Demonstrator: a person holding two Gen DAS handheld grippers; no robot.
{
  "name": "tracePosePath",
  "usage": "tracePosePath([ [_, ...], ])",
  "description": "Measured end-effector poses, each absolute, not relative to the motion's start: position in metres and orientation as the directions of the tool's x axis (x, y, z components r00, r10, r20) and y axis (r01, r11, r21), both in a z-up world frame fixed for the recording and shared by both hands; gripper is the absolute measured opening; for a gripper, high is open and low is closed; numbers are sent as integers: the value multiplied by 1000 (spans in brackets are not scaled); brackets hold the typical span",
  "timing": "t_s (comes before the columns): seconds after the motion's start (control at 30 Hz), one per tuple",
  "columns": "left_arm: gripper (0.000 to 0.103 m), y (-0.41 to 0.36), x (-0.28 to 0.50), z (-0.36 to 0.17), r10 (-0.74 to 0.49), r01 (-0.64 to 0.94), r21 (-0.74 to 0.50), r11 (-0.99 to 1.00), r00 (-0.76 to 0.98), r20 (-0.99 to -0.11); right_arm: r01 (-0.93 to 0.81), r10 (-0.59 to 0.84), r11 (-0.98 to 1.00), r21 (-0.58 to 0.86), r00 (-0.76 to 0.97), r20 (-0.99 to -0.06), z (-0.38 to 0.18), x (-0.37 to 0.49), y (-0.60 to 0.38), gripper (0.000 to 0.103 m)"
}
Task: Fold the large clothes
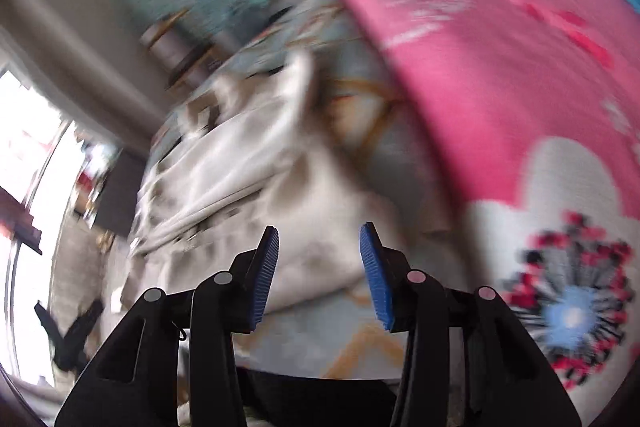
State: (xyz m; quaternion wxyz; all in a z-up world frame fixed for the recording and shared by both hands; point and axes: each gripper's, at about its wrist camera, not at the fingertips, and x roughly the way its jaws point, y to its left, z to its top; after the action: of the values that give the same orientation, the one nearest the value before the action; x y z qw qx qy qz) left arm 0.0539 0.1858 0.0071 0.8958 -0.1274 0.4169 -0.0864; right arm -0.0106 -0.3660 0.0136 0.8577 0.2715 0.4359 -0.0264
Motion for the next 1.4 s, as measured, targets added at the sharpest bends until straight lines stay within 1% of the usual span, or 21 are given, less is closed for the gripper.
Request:
tracePosePath([
  [0.07,35,157,66,6,-269,116,-252,961,606,-749,156,290,877,455,583,-759,11,18,-327,44],
  [0.17,35,117,86,-4,-209,184,-123,975,578,-789,-12,387,898,439,496,-778,1,58,-267,44],
  [0.2,35,109,90,-8,-183,191,-87,978,576,-797,-64,398,906,419,469,-789,-2,68,-248,44],
  [0.3,35,101,110,-22,-132,173,-41,984,556,-821,-159,367,930,331,426,-827,-11,92,-207,44],
  [0.37,35,104,121,-30,-110,149,-33,988,543,-832,-208,361,931,300,404,-840,-16,105,-188,44],
  [0.47,34,109,129,-34,-116,145,-44,988,537,-836,-267,348,928,261,366,-863,-22,118,-170,44],
  [0.53,27,109,130,-35,-110,151,-32,988,544,-832,-306,322,926,220,338,-884,-29,127,-159,44],
  [0.57,15,109,131,-36,-97,154,-14,988,549,-830,-322,303,926,195,330,-894,-30,130,-154,44],
  [0.6,6,109,131,-36,-87,157,2,988,553,-829,-341,282,925,166,326,-902,-31,128,-150,44],
  [0.63,3,109,131,-36,-83,159,7,987,557,-827,-367,255,922,124,331,-908,-32,125,-144,41],
  [0.67,0,111,129,-35,-80,157,12,987,567,-820,-382,226,921,82,348,-910,-33,121,-140,32],
  [0.7,0,112,129,-32,-77,156,18,988,582,-810,-394,194,918,39,361,-912,-31,118,-136,13],
  [0.73,0,114,125,-27,-76,155,25,988,607,-791,-407,174,913,9,370,-912,-30,114,-132,8],
  [0.77,0,116,119,-20,-80,162,33,986,641,-763,-417,162,909,-21,399,-902,-25,107,-129,6],
  [0.83,0,119,112,-6,-66,154,56,986,686,-725,-411,143,909,-69,464,-874,-8,98,-127,5],
  [0.93,0,132,109,13,-68,116,24,993,724,-686,-370,146,925,-81,544,-826,17,97,-131,5],
  [1.0,0,139,114,16,-53,92,22,996,735,-676,-352,137,932,-85,559,-818,17,104,-132,5],
  [1.07,0,145,120,14,-57,85,8,996,727,-684,-344,122,935,-88,544,-830,3,114,-131,5],
  [1.2,0,145,120,7,-135,142,-51,989,689,-712,-336,94,937,-92,499,-861,-31,130,-129,5],
  [1.33,0,129,109,3,-224,228,-94,969,653,-724,-323,116,942,-90,564,-818,-13,124,-128,5],
  [1.4,0,116,107,-1,-280,278,-127,952,623,-731,-320,126,945,-71,554,-823,-18,128,-132,5],
])
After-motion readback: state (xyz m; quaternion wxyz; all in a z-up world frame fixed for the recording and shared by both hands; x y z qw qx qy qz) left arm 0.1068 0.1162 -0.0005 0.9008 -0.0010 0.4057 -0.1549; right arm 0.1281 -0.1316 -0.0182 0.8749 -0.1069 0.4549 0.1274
